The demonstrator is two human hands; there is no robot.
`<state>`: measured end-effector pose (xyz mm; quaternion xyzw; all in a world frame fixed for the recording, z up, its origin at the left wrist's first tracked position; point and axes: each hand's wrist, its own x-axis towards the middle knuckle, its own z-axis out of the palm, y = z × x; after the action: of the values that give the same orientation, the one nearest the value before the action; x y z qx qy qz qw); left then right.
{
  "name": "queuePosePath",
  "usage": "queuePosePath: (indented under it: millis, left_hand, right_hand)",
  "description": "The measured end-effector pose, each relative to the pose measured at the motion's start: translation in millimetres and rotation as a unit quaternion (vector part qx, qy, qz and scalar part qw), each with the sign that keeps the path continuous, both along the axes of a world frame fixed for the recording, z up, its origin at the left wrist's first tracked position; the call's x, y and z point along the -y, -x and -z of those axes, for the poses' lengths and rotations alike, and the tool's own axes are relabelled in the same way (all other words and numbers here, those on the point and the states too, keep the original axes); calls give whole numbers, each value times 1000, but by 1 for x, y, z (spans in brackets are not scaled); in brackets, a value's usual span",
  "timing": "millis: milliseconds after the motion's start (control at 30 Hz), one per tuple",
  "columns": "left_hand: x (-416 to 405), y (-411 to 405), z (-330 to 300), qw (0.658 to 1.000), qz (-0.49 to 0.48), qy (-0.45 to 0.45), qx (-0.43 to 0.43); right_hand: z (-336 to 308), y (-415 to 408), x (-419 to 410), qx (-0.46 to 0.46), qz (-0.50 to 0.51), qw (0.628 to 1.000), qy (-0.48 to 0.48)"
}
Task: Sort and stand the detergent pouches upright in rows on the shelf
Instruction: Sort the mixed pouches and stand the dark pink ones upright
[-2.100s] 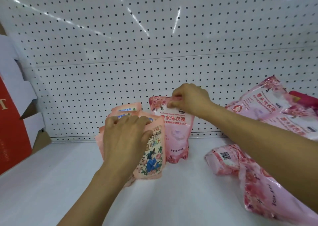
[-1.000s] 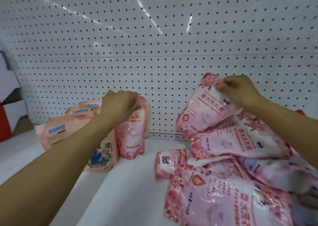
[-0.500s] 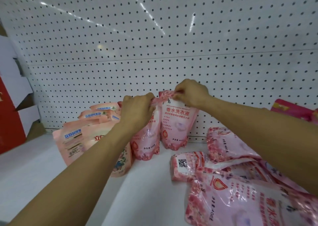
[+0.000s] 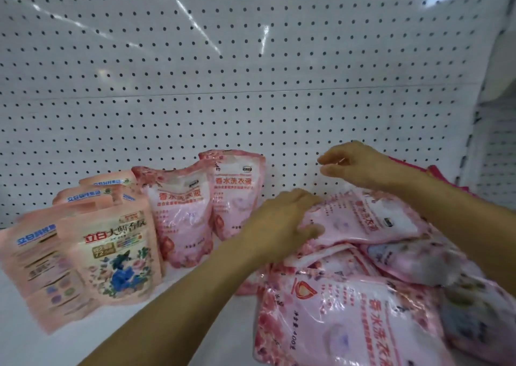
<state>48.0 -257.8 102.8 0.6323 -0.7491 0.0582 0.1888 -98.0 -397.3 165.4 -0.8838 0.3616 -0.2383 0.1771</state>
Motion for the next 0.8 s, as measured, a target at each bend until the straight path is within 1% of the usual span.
queuePosePath:
  millis: [67,133,200,333,400,433,467,500,567,600,633,667,767,800]
  left_hand:
    - [12,8,6,995,5,-92,-49]
    - [20,10,12,989,-1,-144,-43]
    - [21,5,18,988,-8,-149,-23]
    - [15,-14,27,985,1,-126,-114]
    - [9,-28,35,985,-38,-118,-121]
    - [6,-35,38,981,-69,-132,-127]
    - [4,-41,42,972,-95,-160,-142]
    - [2,-44,44,961,-112,-195,-159]
    - [-3,-47,45,949,-118,-246,-156]
    - [-5,-48,45,949,-116,-254,-146]
    - [-7,-49,43,949,-115,-258,-141]
    - [-9,-50,42,946,-117,-268,-140]
    - [-17,-58,38,933,-137,-305,-133]
    - [-21,-60,36,926,-145,-322,-134]
  right_hand:
    - [3,27,4,-57,62,996,12]
    - [8,49,8,-142,131,981,23]
    - [15,64,10,-214,182,959,38]
    - [22,72,0,-262,222,938,43]
    - [25,70,-4,-307,249,915,84]
    - [26,68,-5,-319,260,907,94]
    - [28,66,-5,-319,260,908,80]
    - [29,65,-5,-295,244,923,33]
    - [27,65,-3,-184,199,957,-105]
    - [26,66,-3,-127,187,963,-148]
    - [24,66,-1,-84,184,966,-160]
    - [22,66,1,-53,182,971,-145]
    - [13,57,8,13,174,983,-54]
    - [9,53,8,41,165,985,-36]
